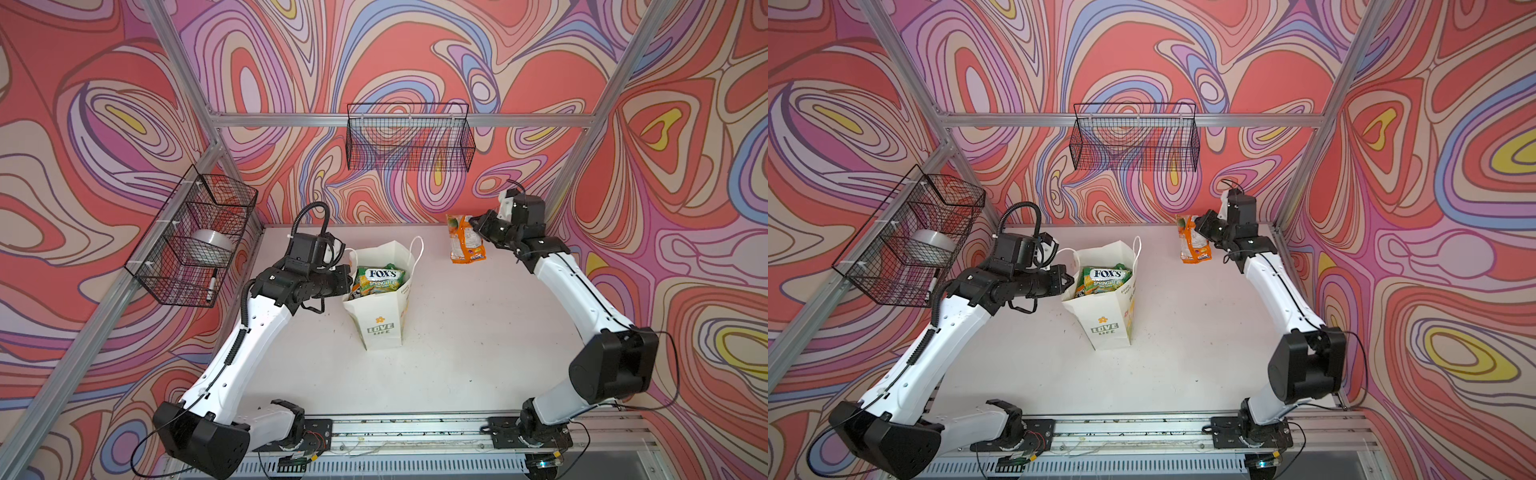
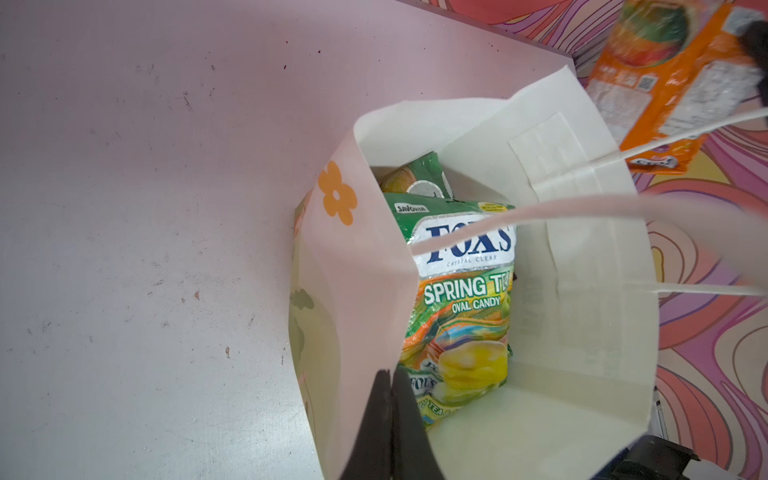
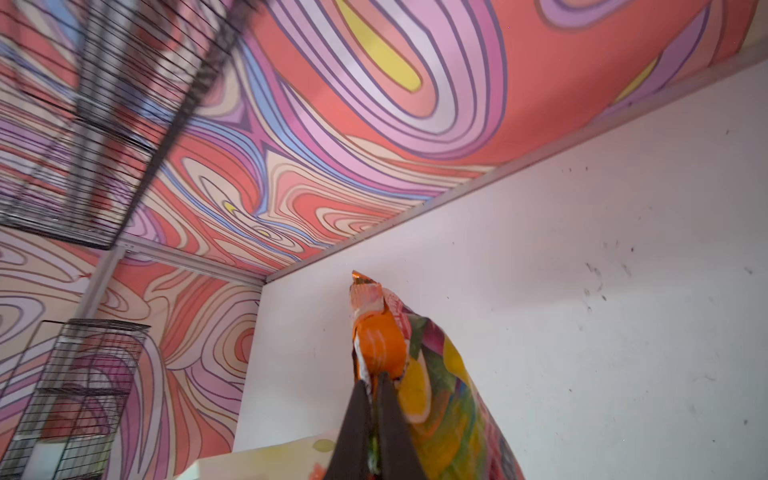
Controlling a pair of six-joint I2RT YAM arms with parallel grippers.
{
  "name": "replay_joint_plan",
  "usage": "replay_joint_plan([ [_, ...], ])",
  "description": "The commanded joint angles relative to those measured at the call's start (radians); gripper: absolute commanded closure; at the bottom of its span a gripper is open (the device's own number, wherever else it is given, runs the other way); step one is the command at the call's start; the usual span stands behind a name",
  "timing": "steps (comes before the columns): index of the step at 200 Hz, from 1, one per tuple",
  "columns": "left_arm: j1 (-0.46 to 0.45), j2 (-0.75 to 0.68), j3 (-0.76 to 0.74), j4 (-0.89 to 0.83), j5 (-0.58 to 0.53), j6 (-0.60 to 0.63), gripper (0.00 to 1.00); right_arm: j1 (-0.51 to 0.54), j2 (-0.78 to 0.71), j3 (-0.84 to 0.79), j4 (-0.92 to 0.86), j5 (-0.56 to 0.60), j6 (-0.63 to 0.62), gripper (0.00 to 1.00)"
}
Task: Place the snacks into the paper bag
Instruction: 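Grasp the small orange packet with the right gripper and lift it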
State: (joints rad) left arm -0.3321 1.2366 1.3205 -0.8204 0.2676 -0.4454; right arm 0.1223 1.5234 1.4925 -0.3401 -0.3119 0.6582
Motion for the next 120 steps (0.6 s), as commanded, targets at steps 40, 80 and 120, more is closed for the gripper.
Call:
replay_joint_plan([
  [40, 0.01, -0.01, -0.001, -0.004, 0.056, 0.015, 1.0, 0.155, -0.07, 0.327, -0.042, -0.003, -0.041, 1.0],
  [80, 0.008, -0.015, -0.003, -0.006, 0.034, 0.01, 1.0, 0.35, 0.131, 0.642, -0.073, -0.045, -0.059, 1.0],
  [120, 0.008, -0.046, -0.009, -0.005, -0.037, -0.006, 1.0, 0.497, 0.305, 0.786, -0.097, -0.076, -0.079, 1.0],
])
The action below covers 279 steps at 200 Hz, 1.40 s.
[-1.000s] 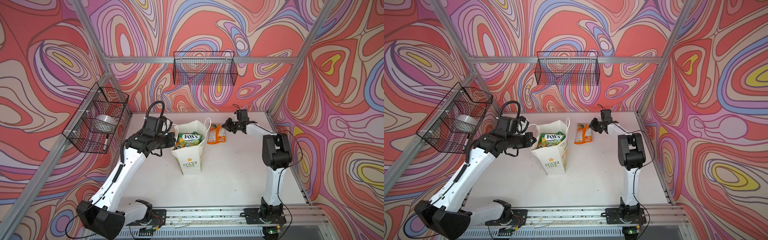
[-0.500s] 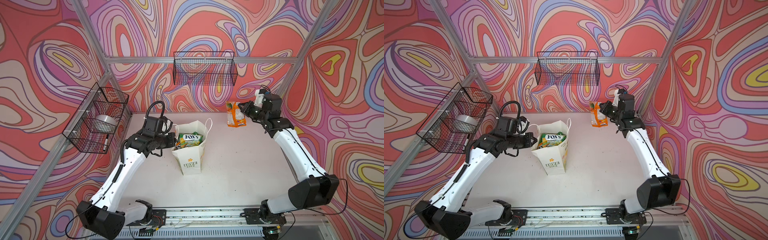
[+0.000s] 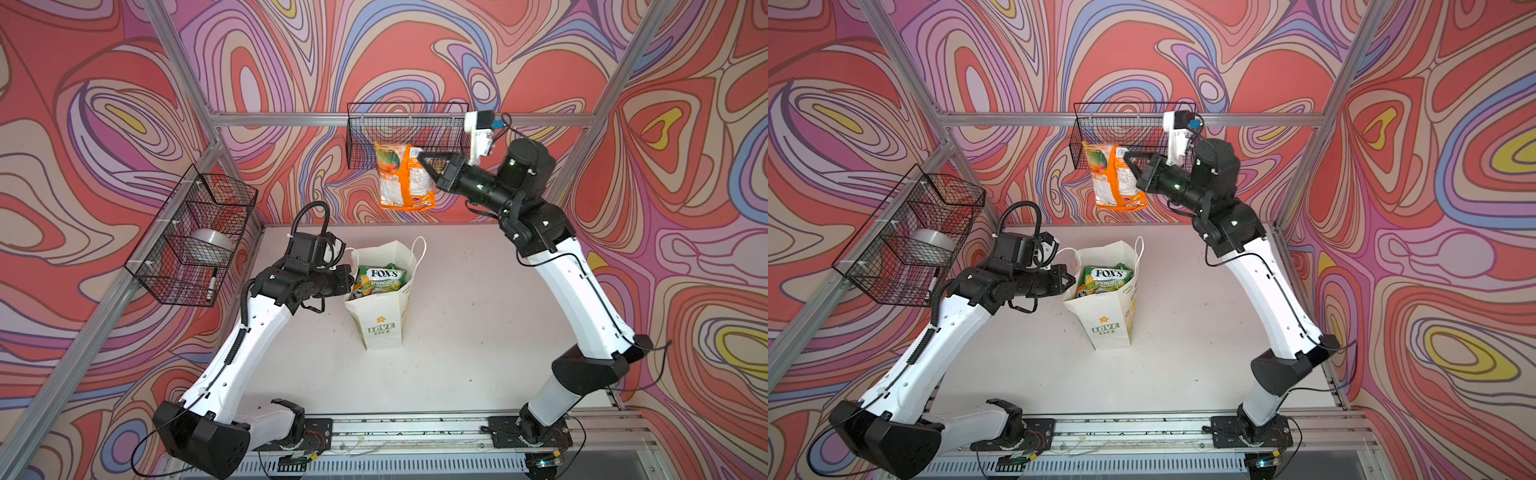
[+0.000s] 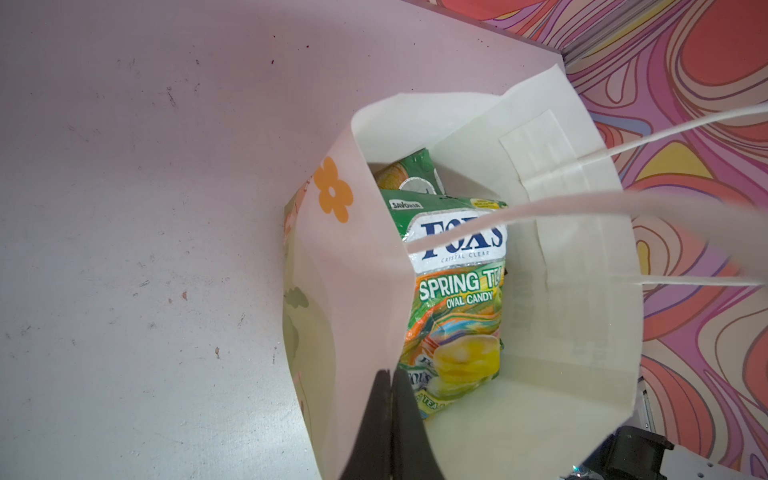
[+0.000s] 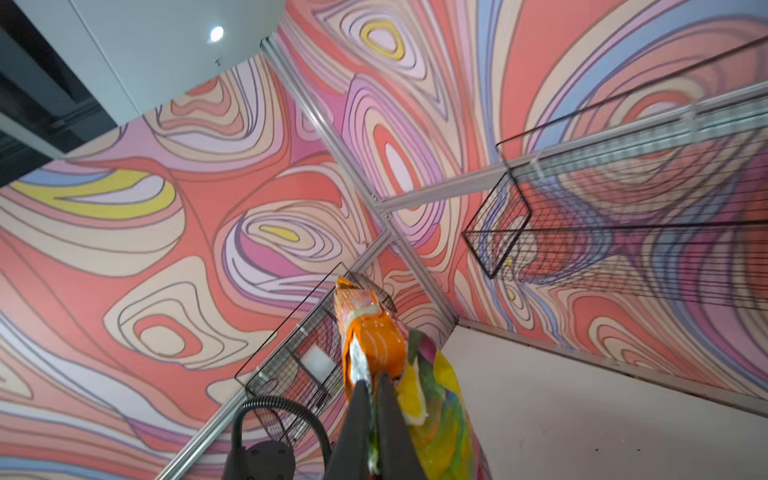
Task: Place the snacks into the paper bag
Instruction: 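Carry the orange packet over the bag and lower it inside with the right gripper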
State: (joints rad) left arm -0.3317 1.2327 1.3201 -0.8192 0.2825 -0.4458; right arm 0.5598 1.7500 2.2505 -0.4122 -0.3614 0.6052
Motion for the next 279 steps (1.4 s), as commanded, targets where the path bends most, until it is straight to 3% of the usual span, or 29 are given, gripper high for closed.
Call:
replay_joint_plan([
  [1, 0.008, -0.045, -0.009, -0.006, -0.053, -0.007, 1.0, 0.062, 0.078, 0.024, -0.023, -0.027, -0.026, 1.0],
  [53, 0.012, -0.1, -0.024, -0.006, -0.178, -0.034, 1.0, 0.102, 0.028, -0.263, 0.086, -0.071, 0.024, 1.0],
  [101, 0.03, -0.082, -0.02, -0.017, -0.17, -0.048, 1.0, 0.128, -0.088, -0.447, 0.076, -0.063, 0.018, 1.0],
  [166, 0.038, -0.07, -0.025, -0.008, -0.143, -0.047, 1.0, 0.15, -0.139, -0.555, 0.056, -0.062, 0.039, 1.0],
  [214, 0.039, -0.066, -0.028, 0.0, -0.128, -0.045, 1.0, 0.152, -0.082, -0.579, -0.012, -0.049, 0.028, 1.0],
  [279, 0.037, -0.071, -0.027, 0.001, -0.126, -0.042, 1.0, 0.152, -0.02, -0.614, -0.19, 0.105, -0.01, 1.0],
])
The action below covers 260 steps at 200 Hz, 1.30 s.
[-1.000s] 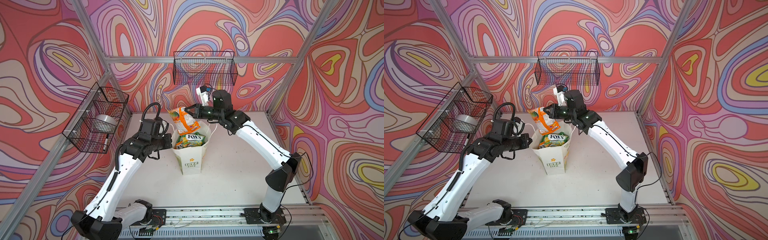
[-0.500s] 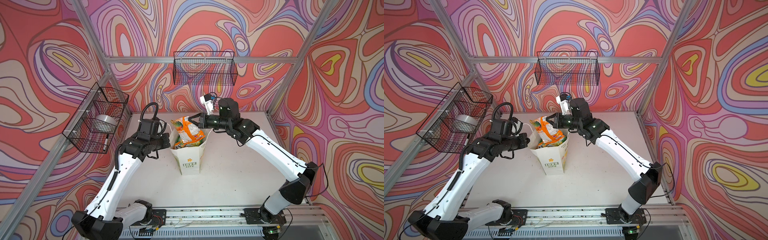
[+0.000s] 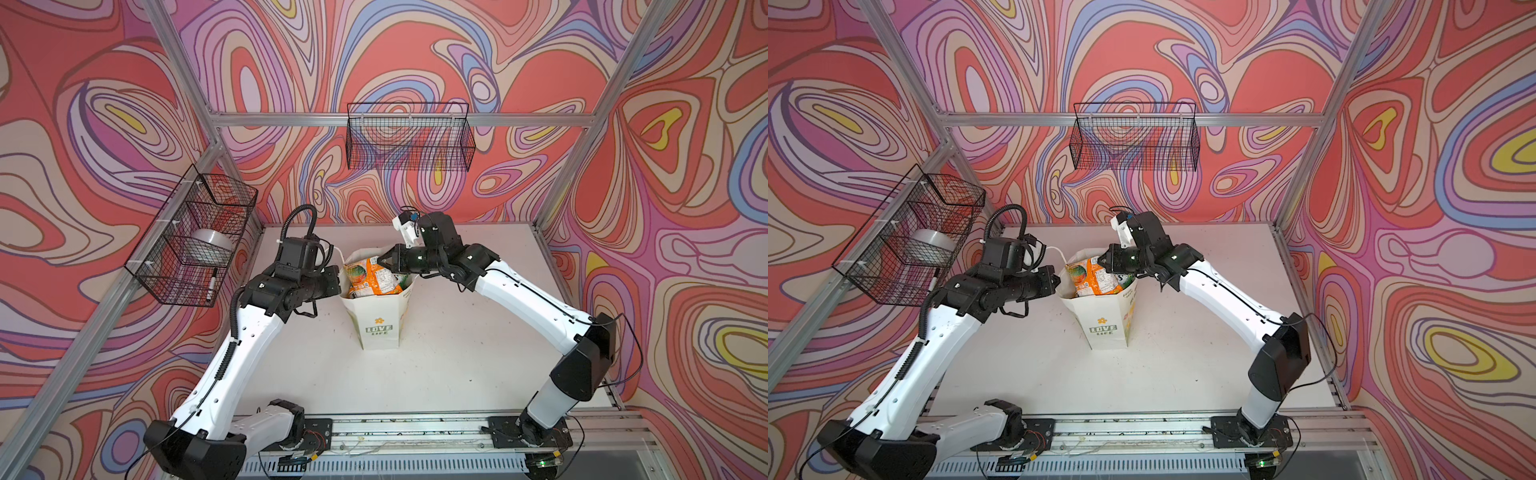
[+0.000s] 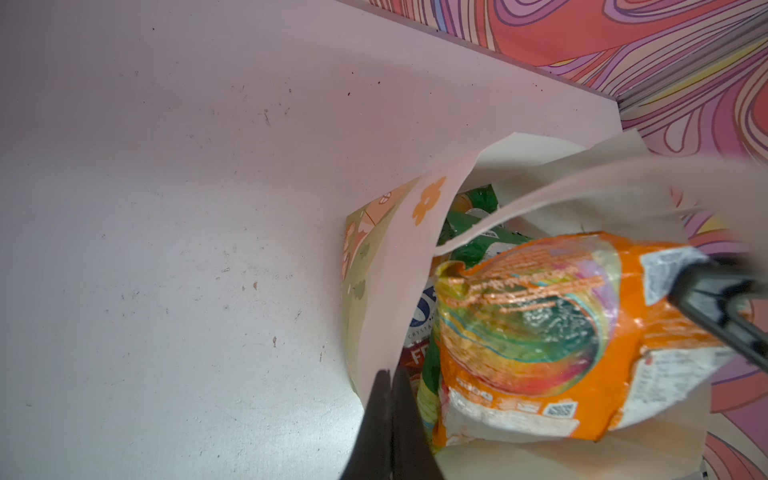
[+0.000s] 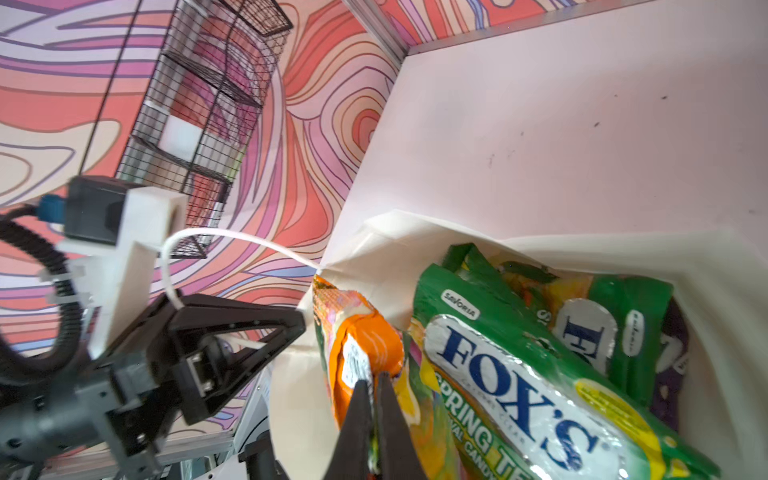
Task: Place the snacks into the paper bag
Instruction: 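Carry the orange packet over the bag and lower it inside with the right gripper, then open the right gripper and draw it back from the bag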
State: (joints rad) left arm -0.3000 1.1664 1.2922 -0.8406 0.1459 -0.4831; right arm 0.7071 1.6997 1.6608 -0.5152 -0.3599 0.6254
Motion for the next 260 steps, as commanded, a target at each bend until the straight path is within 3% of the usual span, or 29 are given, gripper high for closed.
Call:
replay_joint_plan([
  [1, 0.006, -0.005, 0.001, 0.023, 0.01, -0.005, 1.0, 0.005, 0.03, -0.026, -0.09, 0.108, -0.03, 1.0],
  [25, 0.006, -0.009, -0.001, 0.026, 0.009, -0.004, 1.0, 0.005, 0.035, -0.037, -0.13, 0.242, -0.038, 0.99],
  [35, 0.006, -0.007, -0.001, 0.026, 0.011, -0.005, 1.0, 0.005, 0.033, -0.032, -0.131, 0.27, -0.042, 0.81],
  [47, 0.006, -0.004, -0.001, 0.025, 0.012, -0.004, 1.0, 0.008, 0.024, -0.023, -0.112, 0.273, -0.051, 0.68],
  [76, 0.006, 0.0, 0.001, 0.026, 0.017, -0.003, 1.0, 0.087, -0.024, 0.031, -0.078, 0.36, -0.149, 0.52],
  [106, 0.006, -0.001, -0.001, 0.032, 0.029, 0.0, 1.0, 0.203, -0.015, 0.136, -0.121, 0.489, -0.243, 0.5],
  [129, 0.006, -0.003, -0.002, 0.035, 0.039, 0.002, 1.0, 0.289, 0.033, 0.224, -0.189, 0.629, -0.297, 0.55],
  [159, 0.006, 0.0, -0.002, 0.037, 0.044, 0.003, 1.0, 0.323, 0.104, 0.301, -0.278, 0.78, -0.297, 0.57],
  [200, 0.006, 0.0, -0.002, 0.037, 0.047, 0.004, 1.0, 0.322, 0.141, 0.315, -0.275, 0.625, -0.267, 0.62],
  [234, 0.007, -0.002, -0.003, 0.035, 0.044, 0.003, 1.0, 0.323, 0.197, 0.313, -0.324, 0.603, -0.174, 0.71],
  [260, 0.006, 0.001, -0.002, 0.037, 0.048, 0.003, 1.0, 0.304, 0.201, 0.252, -0.317, 0.542, -0.115, 0.71],
])
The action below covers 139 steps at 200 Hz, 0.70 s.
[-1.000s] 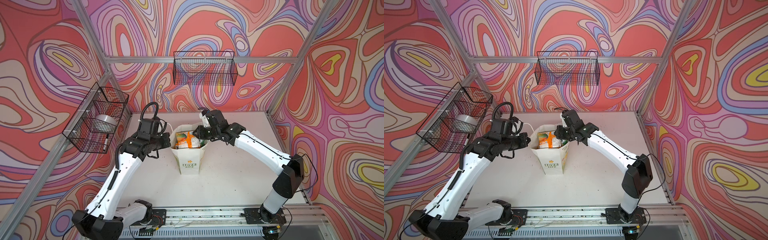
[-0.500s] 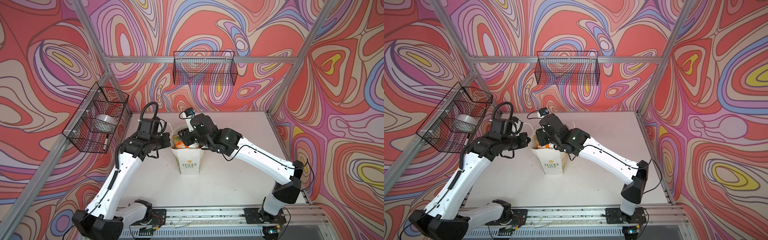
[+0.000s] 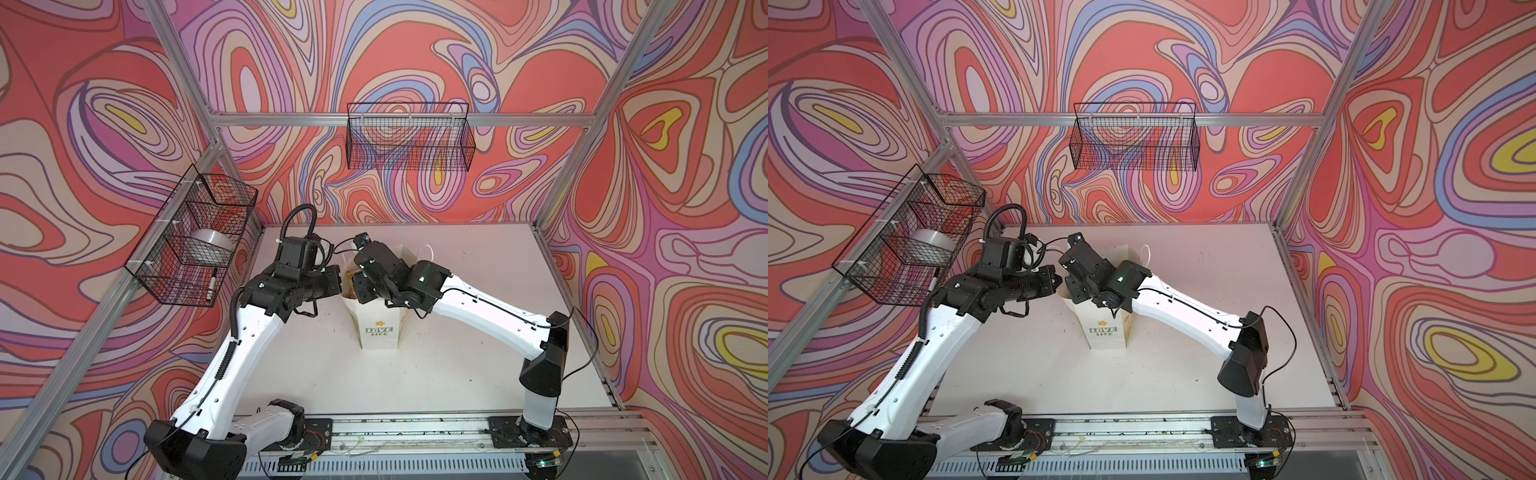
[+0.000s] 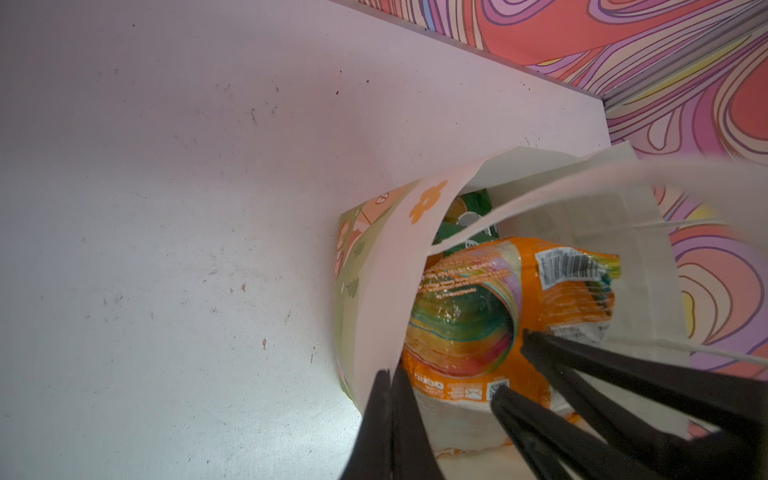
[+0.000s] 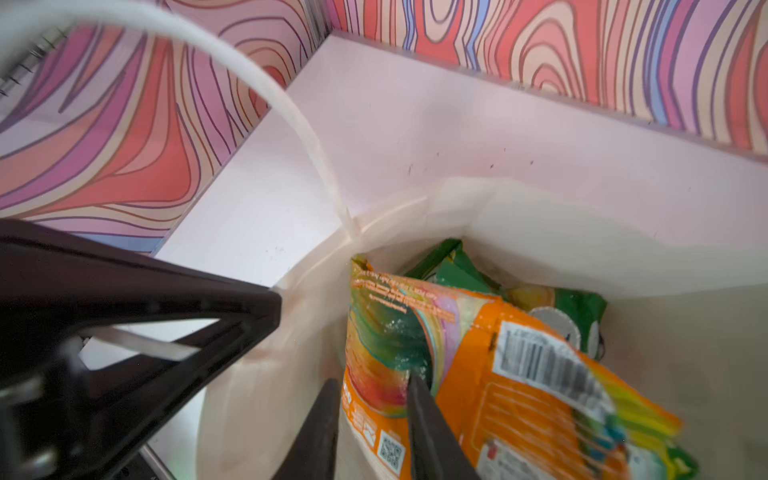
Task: Place the snacks into the paper bag
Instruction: 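Open the right gripper and draw it back from the bag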
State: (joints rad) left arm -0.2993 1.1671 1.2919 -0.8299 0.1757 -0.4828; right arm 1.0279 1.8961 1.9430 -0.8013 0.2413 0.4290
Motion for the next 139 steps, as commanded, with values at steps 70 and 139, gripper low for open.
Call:
replay_joint_plan([
  [70, 0.006, -0.006, -0.002, 0.028, 0.022, 0.004, 1.0, -0.169, 0.142, 0.016, -0.208, -0.171, 0.311, 0.6],
  [139, 0.005, -0.009, -0.002, 0.027, 0.017, 0.005, 1.0, -0.186, 0.255, 0.146, -0.35, -0.122, 0.458, 0.47],
])
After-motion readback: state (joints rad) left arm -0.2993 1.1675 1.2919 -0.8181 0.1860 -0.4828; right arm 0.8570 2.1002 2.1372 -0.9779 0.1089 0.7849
